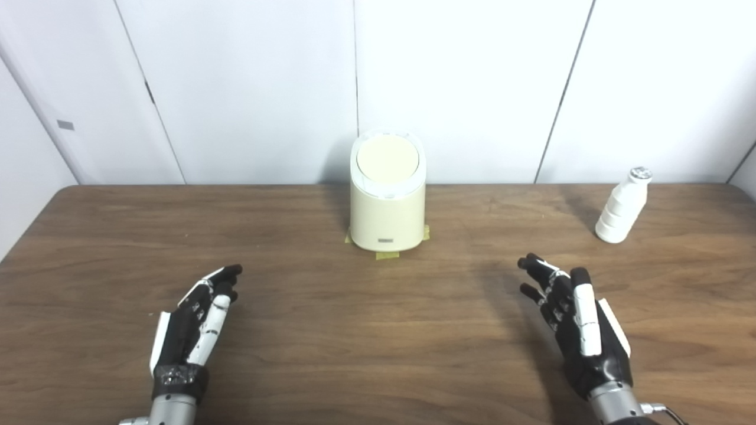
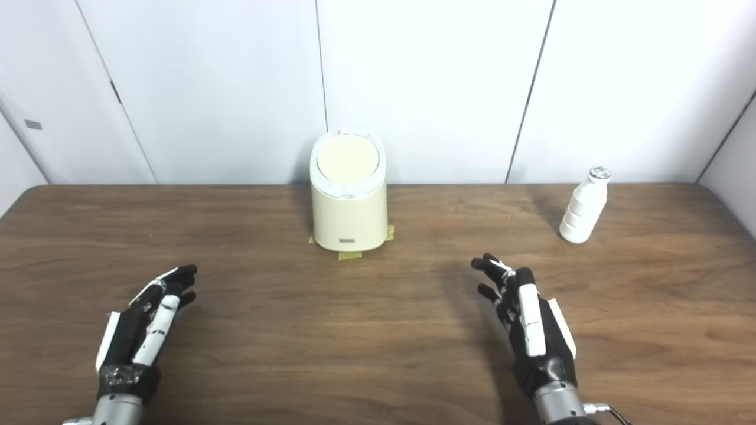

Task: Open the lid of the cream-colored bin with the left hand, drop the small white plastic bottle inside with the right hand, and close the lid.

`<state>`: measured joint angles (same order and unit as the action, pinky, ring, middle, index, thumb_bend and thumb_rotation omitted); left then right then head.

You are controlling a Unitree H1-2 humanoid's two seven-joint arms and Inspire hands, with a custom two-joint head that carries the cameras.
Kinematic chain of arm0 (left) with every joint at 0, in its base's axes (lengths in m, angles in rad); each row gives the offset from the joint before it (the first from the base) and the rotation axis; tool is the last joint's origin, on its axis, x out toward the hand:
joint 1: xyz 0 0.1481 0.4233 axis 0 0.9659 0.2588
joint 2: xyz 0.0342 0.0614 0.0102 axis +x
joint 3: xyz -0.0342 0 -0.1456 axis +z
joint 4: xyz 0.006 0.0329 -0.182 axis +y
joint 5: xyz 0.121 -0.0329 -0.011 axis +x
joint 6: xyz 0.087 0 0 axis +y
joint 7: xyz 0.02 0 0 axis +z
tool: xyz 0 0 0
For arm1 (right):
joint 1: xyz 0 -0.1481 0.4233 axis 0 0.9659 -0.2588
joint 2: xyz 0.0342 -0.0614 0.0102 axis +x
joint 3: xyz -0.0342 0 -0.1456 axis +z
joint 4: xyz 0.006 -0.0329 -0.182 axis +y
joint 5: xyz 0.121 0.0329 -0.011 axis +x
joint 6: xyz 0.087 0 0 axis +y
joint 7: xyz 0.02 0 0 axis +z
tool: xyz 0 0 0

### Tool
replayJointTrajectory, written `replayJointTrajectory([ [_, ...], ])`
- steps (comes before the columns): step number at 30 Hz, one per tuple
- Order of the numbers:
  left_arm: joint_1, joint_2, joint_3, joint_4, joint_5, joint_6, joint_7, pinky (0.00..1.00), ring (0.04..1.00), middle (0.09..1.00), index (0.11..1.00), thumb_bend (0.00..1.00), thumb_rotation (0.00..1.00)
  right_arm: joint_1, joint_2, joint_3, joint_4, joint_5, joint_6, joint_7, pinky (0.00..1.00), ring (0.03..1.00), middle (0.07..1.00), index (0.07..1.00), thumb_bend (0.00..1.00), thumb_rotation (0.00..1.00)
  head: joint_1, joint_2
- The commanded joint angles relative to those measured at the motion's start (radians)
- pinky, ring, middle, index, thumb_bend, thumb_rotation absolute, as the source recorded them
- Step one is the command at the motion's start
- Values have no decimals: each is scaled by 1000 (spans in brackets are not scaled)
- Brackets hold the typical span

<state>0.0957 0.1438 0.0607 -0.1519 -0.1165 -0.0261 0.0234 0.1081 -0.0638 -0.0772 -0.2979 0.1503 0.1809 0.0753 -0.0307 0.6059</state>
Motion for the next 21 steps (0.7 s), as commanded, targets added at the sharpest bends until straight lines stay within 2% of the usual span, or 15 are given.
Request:
replayJointTrajectory([
  [1,13,-40,-5,65,-6,-32,-8,861,884,851,769,439,601,-5,4,-2,-23,12,-19,-3,895,945,913,709,499,1000,-1,0],
  [10,11,-41,-1,66,-14,-29,-13,856,894,875,796,439,582,-6,1,4,-21,-12,-23,-8,874,924,900,745,487,1000,-1,0],
  [17,15,-47,3,64,-21,-28,-14,857,880,878,845,442,556,-4,-4,7,-23,-21,-23,-7,841,917,915,870,488,1000,-2,4],
  [21,17,-45,3,62,-15,-25,-11,855,873,874,850,462,565,-2,-4,6,-27,-21,-17,-8,840,926,930,904,486,1000,-3,5],
])
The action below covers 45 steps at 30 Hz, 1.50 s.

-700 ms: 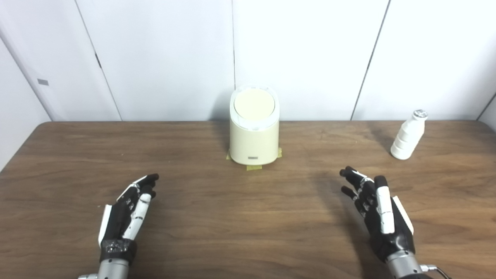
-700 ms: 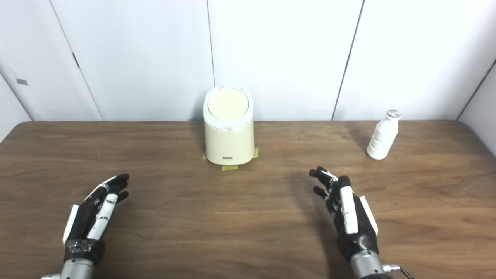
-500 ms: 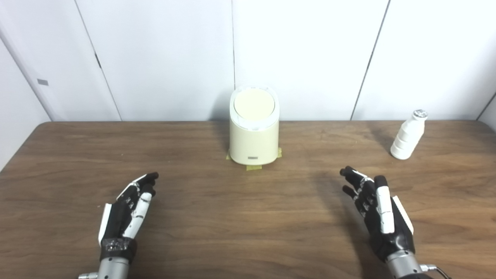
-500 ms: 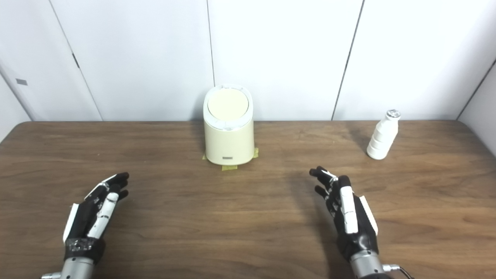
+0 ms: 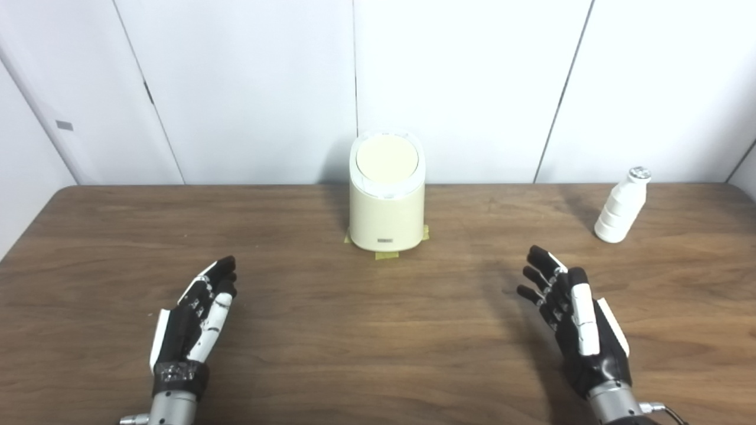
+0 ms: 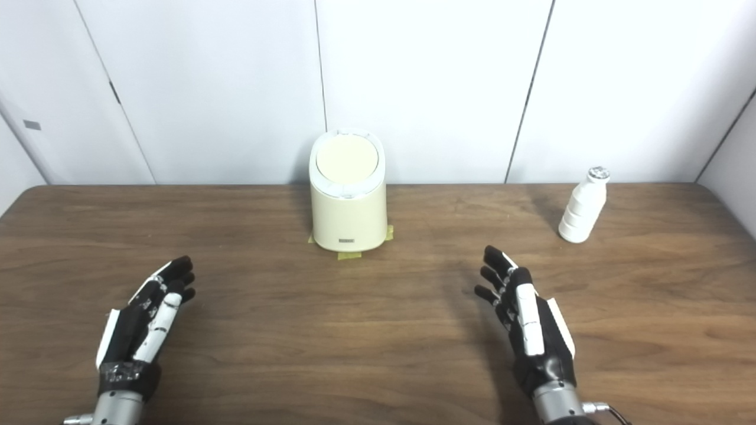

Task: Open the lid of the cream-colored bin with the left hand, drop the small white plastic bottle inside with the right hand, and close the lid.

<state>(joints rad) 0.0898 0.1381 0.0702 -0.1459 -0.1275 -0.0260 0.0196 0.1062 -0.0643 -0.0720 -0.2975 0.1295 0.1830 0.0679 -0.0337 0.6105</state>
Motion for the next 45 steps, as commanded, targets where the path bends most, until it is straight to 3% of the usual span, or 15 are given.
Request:
replayJointTrajectory([
  [1,23,-40,-6,54,-5,-24,-7,857,873,874,849,465,564,0,-4,1,-27,0,-19,0,841,926,931,907,486,1000,0,1],
  [7,26,-41,-8,49,-8,-21,-10,858,880,879,851,481,565,1,-3,2,-32,-5,-14,-3,829,917,927,906,490,1000,5,0],
  [15,25,-38,-9,-31,-9,16,-7,861,877,876,850,436,484,14,1,3,-41,1,-31,-1,843,921,928,903,498,1000,19,-19],
  [17,21,-36,-10,-58,-7,32,-6,850,873,873,856,419,426,17,0,3,-41,-1,-36,-1,833,913,923,902,495,1000,24,-25],
  [24,18,-42,-31,-124,-6,68,-5,860,886,884,862,419,398,24,0,-5,-39,9,-49,0,828,923,936,907,505,1000,30,-77],
  [27,28,-44,-39,-163,-3,114,1,862,893,894,871,396,376,17,-4,-7,-38,3,-56,-2,821,919,933,910,501,1000,35,-92],
  [34,31,-53,-42,-205,10,160,22,867,893,902,890,415,265,-40,7,-5,-30,0,-45,-14,826,934,940,928,539,1000,46,-121],
  [39,-14,-26,-43,-230,20,178,13,852,886,895,888,432,243,-48,18,-2,-11,8,-62,-15,813,927,940,927,564,1000,43,-133],
  [45,-125,-9,-39,-285,46,269,16,813,871,877,881,457,286,-50,20,0,14,3,-83,-14,832,928,940,929,550,1000,47,-143],
])
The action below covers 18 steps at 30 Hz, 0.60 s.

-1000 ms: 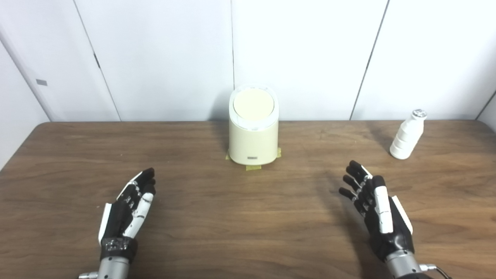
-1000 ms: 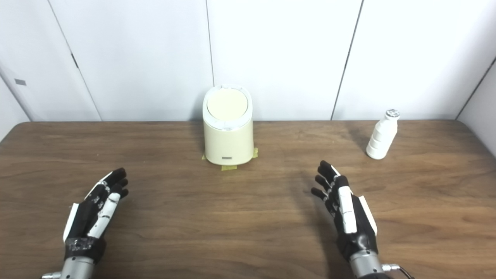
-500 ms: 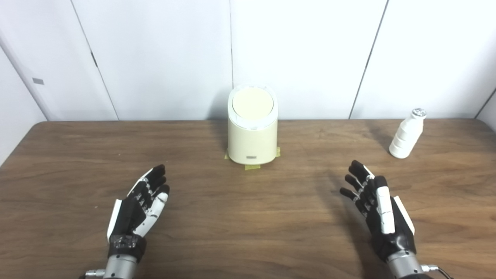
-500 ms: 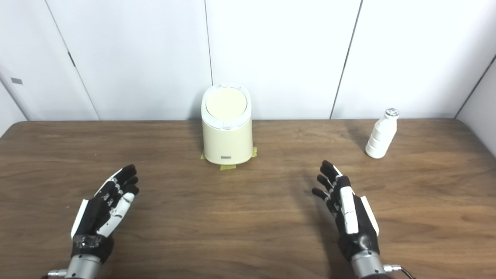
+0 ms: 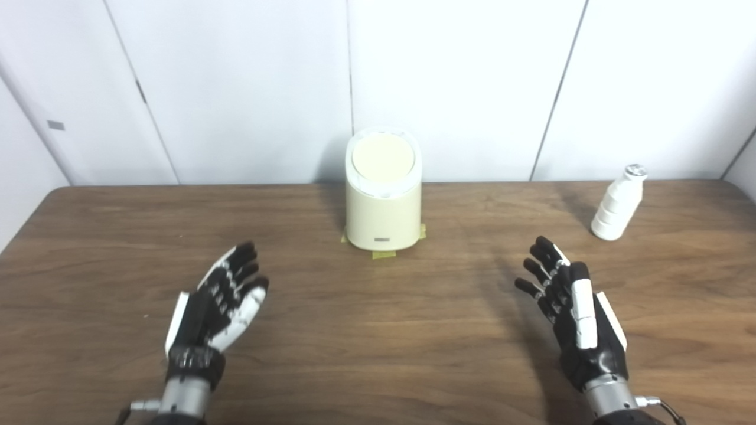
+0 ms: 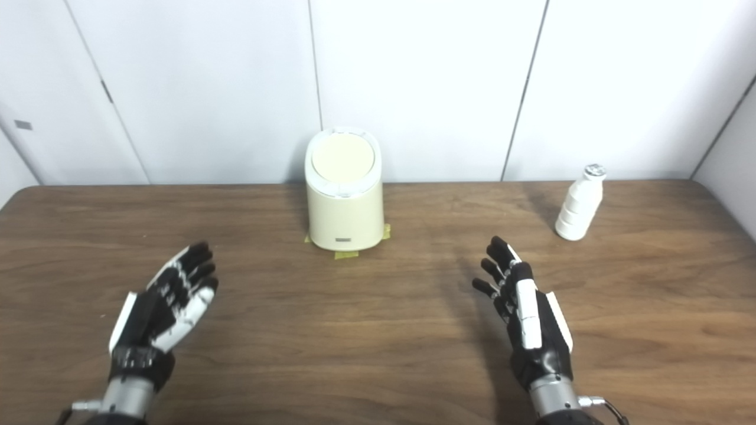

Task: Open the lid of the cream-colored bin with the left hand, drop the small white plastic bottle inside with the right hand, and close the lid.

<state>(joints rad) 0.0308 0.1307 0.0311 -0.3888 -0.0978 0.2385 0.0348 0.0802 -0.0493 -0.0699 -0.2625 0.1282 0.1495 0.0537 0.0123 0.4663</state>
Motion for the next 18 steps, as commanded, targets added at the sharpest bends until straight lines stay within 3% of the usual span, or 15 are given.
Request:
replayJointTrajectory([
  [1,-94,3,-2,-50,25,22,-2,816,873,880,885,473,307,-25,6,-1,-19,3,-52,-2,829,927,940,928,555,1000,-1,0],
  [10,-279,12,-10,-70,50,125,-25,807,859,879,889,555,330,-22,11,7,-14,3,-61,-2,834,920,938,926,520,1000,-2,0],
  [14,-354,20,-25,-69,78,188,-33,791,849,883,886,529,272,-19,9,13,-7,-1,-69,2,840,923,935,923,514,1000,1,0],
  [18,-412,35,-47,-50,121,224,-51,784,851,879,881,539,291,-15,5,19,-4,-3,-72,2,845,918,926,918,516,1000,2,2],
])
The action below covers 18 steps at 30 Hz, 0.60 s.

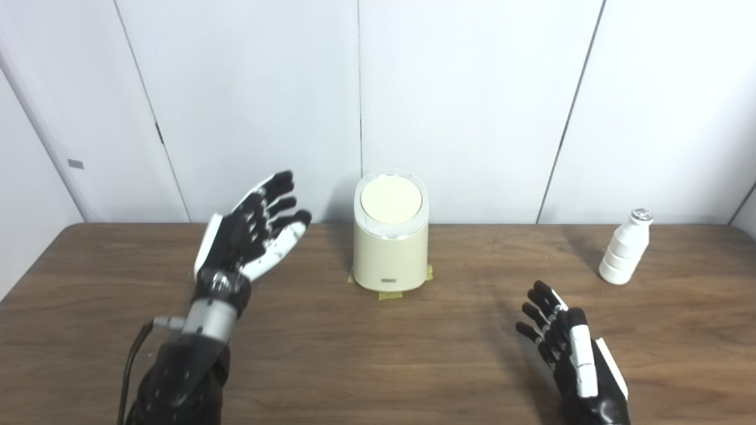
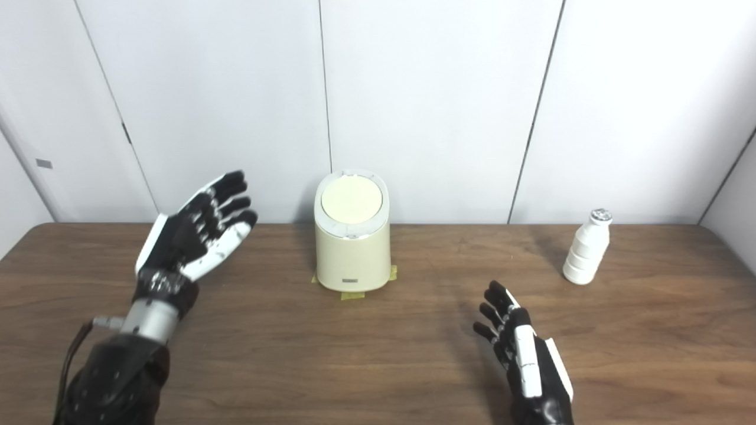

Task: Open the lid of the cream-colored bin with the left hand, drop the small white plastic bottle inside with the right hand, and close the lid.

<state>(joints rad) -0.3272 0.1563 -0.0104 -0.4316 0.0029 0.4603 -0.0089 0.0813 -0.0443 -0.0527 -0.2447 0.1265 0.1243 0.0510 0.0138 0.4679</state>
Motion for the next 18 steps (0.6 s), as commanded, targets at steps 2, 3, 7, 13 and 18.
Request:
replayJointTrajectory([
  [2,-89,21,-19,16,42,6,-19,786,856,884,886,566,328,-15,1,3,-23,-3,-44,3,843,918,925,918,516,997,0,2],
  [3,-110,26,-28,30,59,7,-22,783,854,884,887,579,339,-14,1,3,-24,-3,-44,3,842,918,924,919,517,994,1,2],
  [7,-184,41,-52,80,112,9,-57,762,846,889,899,633,373,-10,-1,6,-23,-10,-42,2,850,922,924,922,517,1000,5,3],
  [13,-286,43,-65,163,231,9,-125,744,853,879,882,726,334,-9,1,10,-24,-19,-36,2,847,925,926,925,523,1000,3,5],
  [18,-360,30,-53,262,270,9,-170,762,856,887,888,747,284,-11,6,15,-26,-28,-34,-2,834,922,927,917,529,992,-2,5],
])
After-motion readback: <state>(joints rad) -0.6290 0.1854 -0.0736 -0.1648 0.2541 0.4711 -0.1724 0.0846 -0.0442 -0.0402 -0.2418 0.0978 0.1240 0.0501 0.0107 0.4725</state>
